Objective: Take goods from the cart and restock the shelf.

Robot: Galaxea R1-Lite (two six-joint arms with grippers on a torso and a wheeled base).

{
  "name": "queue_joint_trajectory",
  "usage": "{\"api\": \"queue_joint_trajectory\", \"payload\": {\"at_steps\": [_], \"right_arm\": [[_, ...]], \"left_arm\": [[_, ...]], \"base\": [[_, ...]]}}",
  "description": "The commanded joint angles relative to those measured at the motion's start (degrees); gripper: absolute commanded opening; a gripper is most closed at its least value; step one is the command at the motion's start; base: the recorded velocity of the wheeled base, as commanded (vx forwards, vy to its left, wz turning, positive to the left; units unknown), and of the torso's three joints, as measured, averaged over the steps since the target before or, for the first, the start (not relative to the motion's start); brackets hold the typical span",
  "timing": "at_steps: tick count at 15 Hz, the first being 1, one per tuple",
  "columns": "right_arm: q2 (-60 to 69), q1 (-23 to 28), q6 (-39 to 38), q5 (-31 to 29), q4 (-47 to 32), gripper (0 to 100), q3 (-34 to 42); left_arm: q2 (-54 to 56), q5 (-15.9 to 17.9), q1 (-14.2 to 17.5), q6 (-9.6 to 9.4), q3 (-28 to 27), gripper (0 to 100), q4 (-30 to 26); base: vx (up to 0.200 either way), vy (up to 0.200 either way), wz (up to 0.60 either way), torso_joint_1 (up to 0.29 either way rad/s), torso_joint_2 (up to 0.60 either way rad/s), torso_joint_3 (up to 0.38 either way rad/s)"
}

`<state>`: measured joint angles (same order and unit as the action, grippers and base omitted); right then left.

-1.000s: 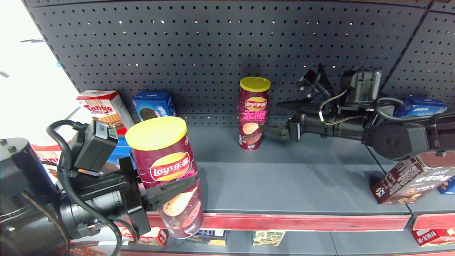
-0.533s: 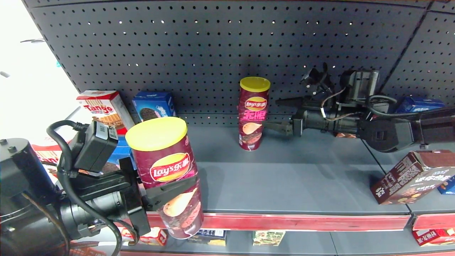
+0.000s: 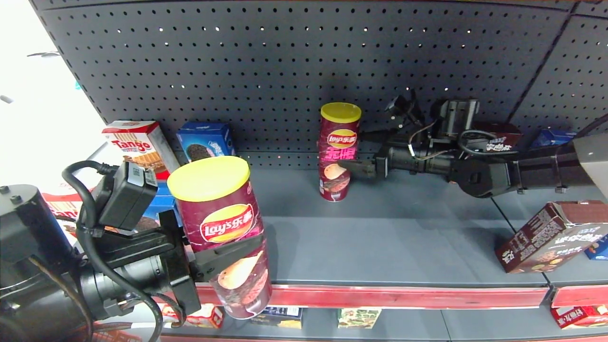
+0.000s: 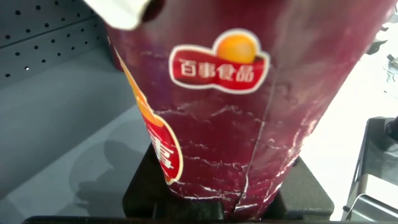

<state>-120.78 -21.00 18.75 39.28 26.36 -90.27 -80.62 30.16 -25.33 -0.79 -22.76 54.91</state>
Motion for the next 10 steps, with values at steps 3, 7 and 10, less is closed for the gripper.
{"api": "queue_joint_trajectory", "payload": {"at_steps": [3, 7, 10], "right_arm": [[-4.81, -1.94, -1.87, 0.1, 0.1, 100, -4.74], [-7.27, -2.81, -2.23, 0.1, 0.45, 100, -6.5], [-8.59, -2.99, -2.31, 0.01, 0.54, 100, -7.64]], "left_arm": [[-0.07, -0.01, 0.11, 0.0, 0.08, 0, 0.03], [-0.24, -0.01, 0.11, 0.79, 0.0, 0, 0.03], [-0.33, -0.01, 0.11, 0.79, -0.09, 0, 0.03]], "base": [[0.0, 0.0, 0.0, 0.0, 0.0, 0.0], [0.0, 0.0, 0.0, 0.0, 0.0, 0.0], [0.0, 0.0, 0.0, 0.0, 0.0, 0.0]]}}
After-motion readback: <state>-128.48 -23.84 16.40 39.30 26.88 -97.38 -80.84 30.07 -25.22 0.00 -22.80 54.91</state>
